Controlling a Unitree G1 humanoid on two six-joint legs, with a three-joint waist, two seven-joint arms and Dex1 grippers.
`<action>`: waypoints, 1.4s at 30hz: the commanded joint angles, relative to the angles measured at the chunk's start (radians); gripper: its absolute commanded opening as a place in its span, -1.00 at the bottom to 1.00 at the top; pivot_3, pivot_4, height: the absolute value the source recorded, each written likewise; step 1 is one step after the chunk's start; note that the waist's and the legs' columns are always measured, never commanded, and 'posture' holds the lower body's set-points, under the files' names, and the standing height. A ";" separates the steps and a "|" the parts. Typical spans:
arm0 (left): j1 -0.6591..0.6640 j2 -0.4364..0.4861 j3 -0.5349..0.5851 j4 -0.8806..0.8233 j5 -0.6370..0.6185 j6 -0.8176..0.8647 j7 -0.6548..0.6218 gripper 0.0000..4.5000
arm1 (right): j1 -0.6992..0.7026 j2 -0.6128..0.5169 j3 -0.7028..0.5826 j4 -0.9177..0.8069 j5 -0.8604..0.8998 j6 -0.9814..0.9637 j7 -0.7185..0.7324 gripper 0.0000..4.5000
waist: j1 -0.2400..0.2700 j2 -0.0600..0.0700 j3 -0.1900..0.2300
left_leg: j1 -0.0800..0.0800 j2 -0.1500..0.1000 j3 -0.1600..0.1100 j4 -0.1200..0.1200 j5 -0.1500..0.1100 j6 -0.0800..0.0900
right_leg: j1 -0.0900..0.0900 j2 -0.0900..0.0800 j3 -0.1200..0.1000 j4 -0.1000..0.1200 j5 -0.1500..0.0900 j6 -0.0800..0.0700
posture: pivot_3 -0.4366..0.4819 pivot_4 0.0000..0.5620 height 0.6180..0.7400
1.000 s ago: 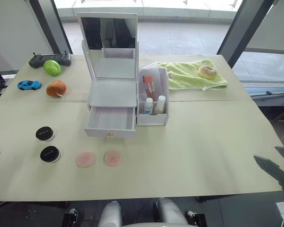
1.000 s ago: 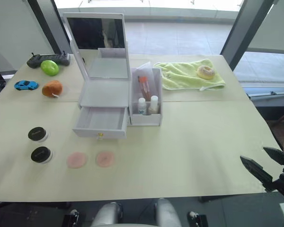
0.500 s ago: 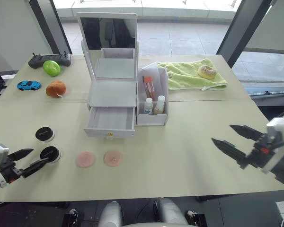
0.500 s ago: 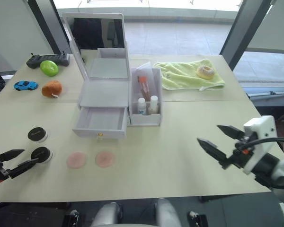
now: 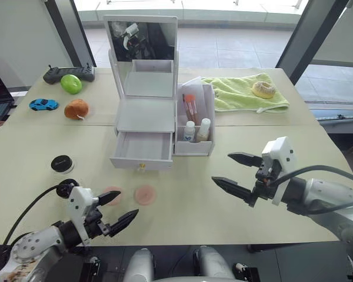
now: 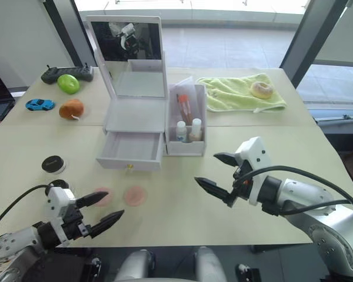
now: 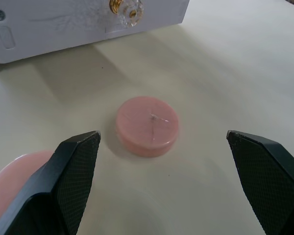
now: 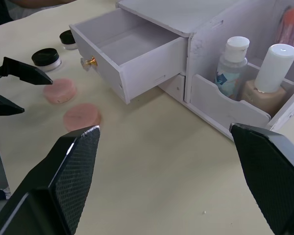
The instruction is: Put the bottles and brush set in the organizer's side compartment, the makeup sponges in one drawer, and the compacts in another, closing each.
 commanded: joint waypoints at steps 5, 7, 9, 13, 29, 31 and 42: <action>-0.080 -0.028 -0.132 0.022 0.139 -0.041 0.089 0.97 | -0.055 0.000 0.022 -0.037 0.035 -0.027 0.048 1.00 | 0.001 0.000 0.000 | 0.000 0.000 0.000 0.000 0.000 0.000 | 0.000 0.001 0.000 0.000 0.001 0.001 | -0.05 -0.47 1.00; -0.096 -0.034 -0.149 0.066 0.160 -0.065 0.085 0.97 | -0.077 -0.008 0.046 -0.035 0.025 -0.030 0.075 1.00 | 0.000 0.000 0.000 | 0.000 0.000 0.000 0.000 0.000 0.000 | 0.000 0.001 0.000 0.000 0.000 0.001 | -0.05 -0.47 1.00; -0.110 -0.030 -0.167 0.107 0.187 -0.093 0.076 0.97 | -0.100 -0.013 0.063 -0.029 0.015 -0.033 0.096 1.00 | 0.000 0.001 0.000 | 0.000 0.000 0.000 0.000 0.000 0.000 | 0.000 0.002 0.000 0.000 0.000 0.001 | -0.05 -0.47 1.00; -0.153 -0.039 -0.205 0.164 0.218 -0.122 0.076 0.97 | -0.151 -0.025 0.068 -0.013 0.018 -0.028 0.126 1.00 | 0.001 0.001 0.000 | -0.001 0.000 0.000 0.000 0.000 0.000 | 0.000 0.001 0.000 0.000 0.000 0.001 | -0.05 -0.47 1.00; -0.289 0.014 -0.304 0.222 0.293 -0.067 0.047 0.90 | -0.210 -0.030 0.057 -0.005 0.048 -0.004 0.098 1.00 | 0.001 0.004 -0.001 | -0.001 0.000 -0.001 0.000 0.000 0.000 | 0.000 0.002 0.000 0.000 0.004 0.006 | -0.05 -0.47 1.00; -0.302 0.032 -0.307 0.204 0.292 -0.031 0.043 0.71 | -0.212 -0.027 0.060 -0.006 0.051 -0.005 0.087 1.00 | 0.000 0.003 -0.001 | -0.001 0.000 -0.001 0.001 0.000 0.000 | 0.000 0.002 0.000 0.000 0.004 0.006 | -0.05 -0.47 1.00; -0.346 0.041 -0.257 0.118 0.195 0.111 0.024 0.33 | -0.213 -0.010 0.071 -0.006 0.046 -0.014 0.056 1.00 | 0.000 0.003 0.000 | -0.002 0.000 -0.001 0.001 0.000 0.000 | -0.001 0.002 0.000 0.000 0.004 0.006 | -0.05 -0.47 1.00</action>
